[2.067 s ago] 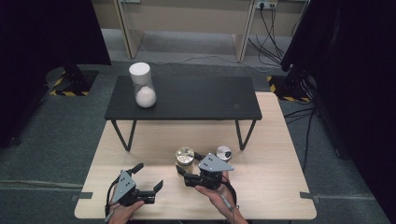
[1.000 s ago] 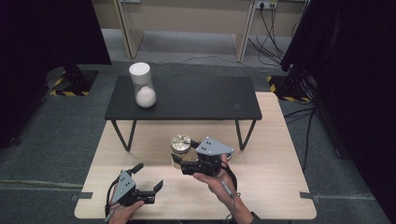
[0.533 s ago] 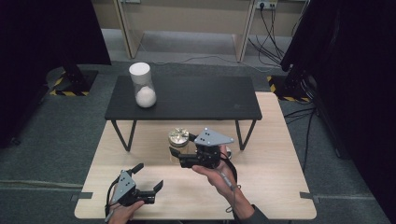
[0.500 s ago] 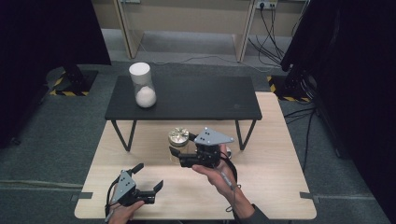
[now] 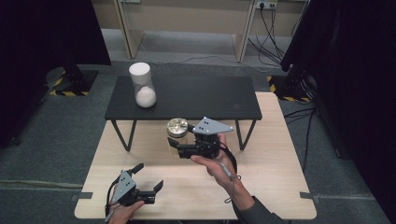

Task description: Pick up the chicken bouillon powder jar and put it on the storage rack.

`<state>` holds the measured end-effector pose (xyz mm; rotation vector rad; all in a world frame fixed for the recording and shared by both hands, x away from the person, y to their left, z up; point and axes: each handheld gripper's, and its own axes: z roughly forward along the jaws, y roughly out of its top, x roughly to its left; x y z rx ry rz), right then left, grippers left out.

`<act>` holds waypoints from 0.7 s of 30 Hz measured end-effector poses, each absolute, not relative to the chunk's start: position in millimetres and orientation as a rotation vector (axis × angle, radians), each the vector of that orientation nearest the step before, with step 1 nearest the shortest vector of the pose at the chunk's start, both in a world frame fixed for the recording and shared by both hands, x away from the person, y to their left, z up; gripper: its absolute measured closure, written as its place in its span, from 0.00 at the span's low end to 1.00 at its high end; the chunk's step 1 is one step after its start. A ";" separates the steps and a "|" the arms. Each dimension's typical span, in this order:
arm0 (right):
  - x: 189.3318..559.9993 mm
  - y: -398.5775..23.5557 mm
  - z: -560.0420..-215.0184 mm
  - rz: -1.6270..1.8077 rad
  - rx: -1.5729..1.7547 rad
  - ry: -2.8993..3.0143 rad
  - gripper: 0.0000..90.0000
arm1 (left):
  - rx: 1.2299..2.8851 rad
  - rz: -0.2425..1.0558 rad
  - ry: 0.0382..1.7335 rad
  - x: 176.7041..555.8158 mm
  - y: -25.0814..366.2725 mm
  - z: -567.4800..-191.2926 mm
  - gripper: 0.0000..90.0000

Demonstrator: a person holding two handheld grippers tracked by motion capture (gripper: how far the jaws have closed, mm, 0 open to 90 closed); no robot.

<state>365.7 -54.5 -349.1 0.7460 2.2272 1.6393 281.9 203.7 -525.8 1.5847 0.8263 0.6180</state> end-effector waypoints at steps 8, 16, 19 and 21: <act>370.8 -50.6 -336.0 1.637 0.739 2.224 0.34 | 1.587 0.619 0.826 281.8 203.8 -525.8 0.01; 376.9 -46.8 -324.9 1.626 0.742 2.226 0.34 | 1.584 0.617 0.827 281.9 203.6 -525.9 0.01; 380.0 -45.7 -320.2 1.615 0.744 2.226 0.34 | 1.581 0.616 0.827 281.8 203.5 -525.8 0.01; 382.7 -45.4 -317.2 1.619 0.749 2.225 0.34 | 1.581 0.616 0.827 281.9 203.5 -525.8 0.01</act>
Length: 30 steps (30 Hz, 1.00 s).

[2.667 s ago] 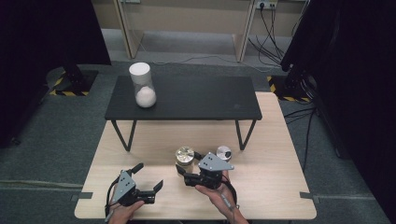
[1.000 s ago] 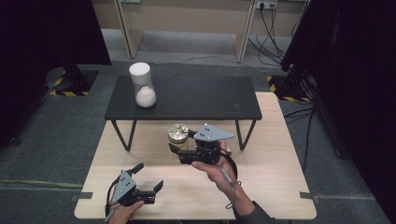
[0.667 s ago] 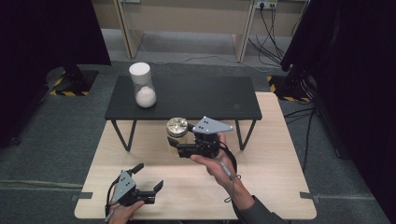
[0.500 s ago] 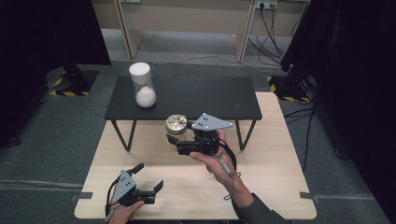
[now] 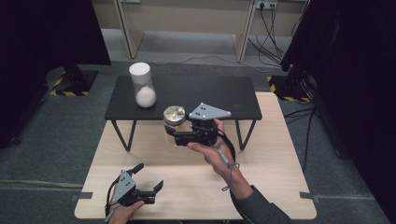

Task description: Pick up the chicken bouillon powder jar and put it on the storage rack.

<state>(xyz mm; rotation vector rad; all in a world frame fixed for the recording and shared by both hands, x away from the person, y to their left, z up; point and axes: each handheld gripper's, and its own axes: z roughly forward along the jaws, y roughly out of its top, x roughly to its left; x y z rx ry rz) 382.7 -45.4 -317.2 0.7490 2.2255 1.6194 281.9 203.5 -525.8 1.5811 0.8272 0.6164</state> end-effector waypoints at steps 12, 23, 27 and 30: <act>396.1 -39.1 -295.2 1.602 0.754 2.206 0.34 | 1.582 0.615 0.826 281.7 203.4 -525.9 0.01; 409.8 -33.0 -284.8 1.595 0.778 2.178 0.34 | 1.584 0.615 0.823 281.7 203.4 -525.8 0.01; 415.5 -30.3 -283.1 1.577 0.783 2.170 0.34 | 1.585 0.615 0.823 281.8 203.4 -525.9 0.01; 420.6 -28.5 -281.9 1.572 0.789 2.158 0.34 | 1.585 0.616 0.821 281.7 203.5 -525.9 0.01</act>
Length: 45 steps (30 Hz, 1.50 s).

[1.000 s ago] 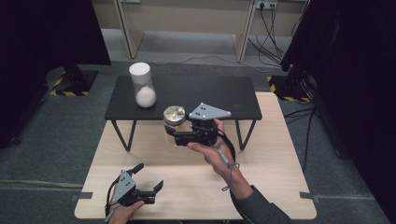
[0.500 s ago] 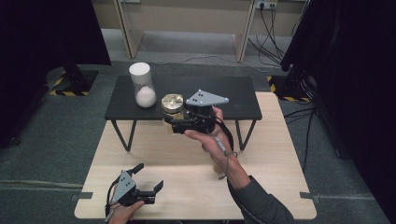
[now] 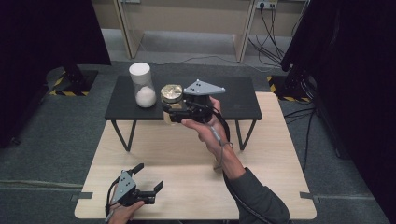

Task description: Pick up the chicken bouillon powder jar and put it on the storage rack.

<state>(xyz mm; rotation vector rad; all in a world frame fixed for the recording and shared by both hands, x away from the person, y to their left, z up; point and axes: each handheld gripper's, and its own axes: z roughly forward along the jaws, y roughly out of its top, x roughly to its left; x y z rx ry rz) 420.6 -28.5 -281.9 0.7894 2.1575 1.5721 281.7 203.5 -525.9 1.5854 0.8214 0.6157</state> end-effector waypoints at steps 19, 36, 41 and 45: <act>449.1 -11.0 -283.4 1.543 0.824 2.093 0.34 | 1.585 0.610 0.818 281.4 203.2 -525.7 0.01; 467.4 -1.0 -286.0 1.526 0.855 2.046 0.34 | 1.585 0.608 0.817 281.2 203.3 -525.5 0.01; 472.6 -0.2 -287.6 1.521 0.862 2.030 0.34 | 1.585 0.607 0.816 281.2 203.2 -525.5 0.01; 475.2 0.8 -289.3 1.513 0.866 2.024 0.34 | 1.587 0.608 0.816 281.1 203.1 -525.5 0.01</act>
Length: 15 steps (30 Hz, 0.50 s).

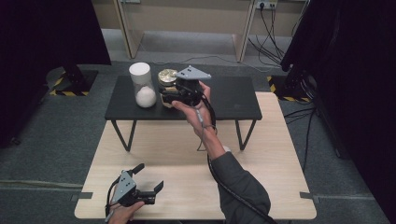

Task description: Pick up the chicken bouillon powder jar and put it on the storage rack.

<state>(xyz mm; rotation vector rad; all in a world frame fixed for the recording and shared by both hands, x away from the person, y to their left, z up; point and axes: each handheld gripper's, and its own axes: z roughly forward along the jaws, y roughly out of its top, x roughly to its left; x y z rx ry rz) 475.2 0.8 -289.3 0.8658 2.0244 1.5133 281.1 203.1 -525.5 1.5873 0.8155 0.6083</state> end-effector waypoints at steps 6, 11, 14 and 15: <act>481.3 3.8 -294.8 1.512 0.878 2.021 0.34 | 1.583 0.607 0.816 281.1 203.2 -525.4 0.01; 484.2 7.7 -297.2 1.499 0.879 2.020 0.34 | 1.583 0.606 0.815 280.9 203.2 -525.2 0.01; 484.8 9.8 -297.8 1.491 0.878 2.018 0.34 | 1.585 0.606 0.814 281.0 203.5 -525.2 0.01; 485.3 10.0 -298.0 1.492 0.877 2.018 0.34 | 1.585 0.606 0.814 281.0 203.5 -525.1 0.01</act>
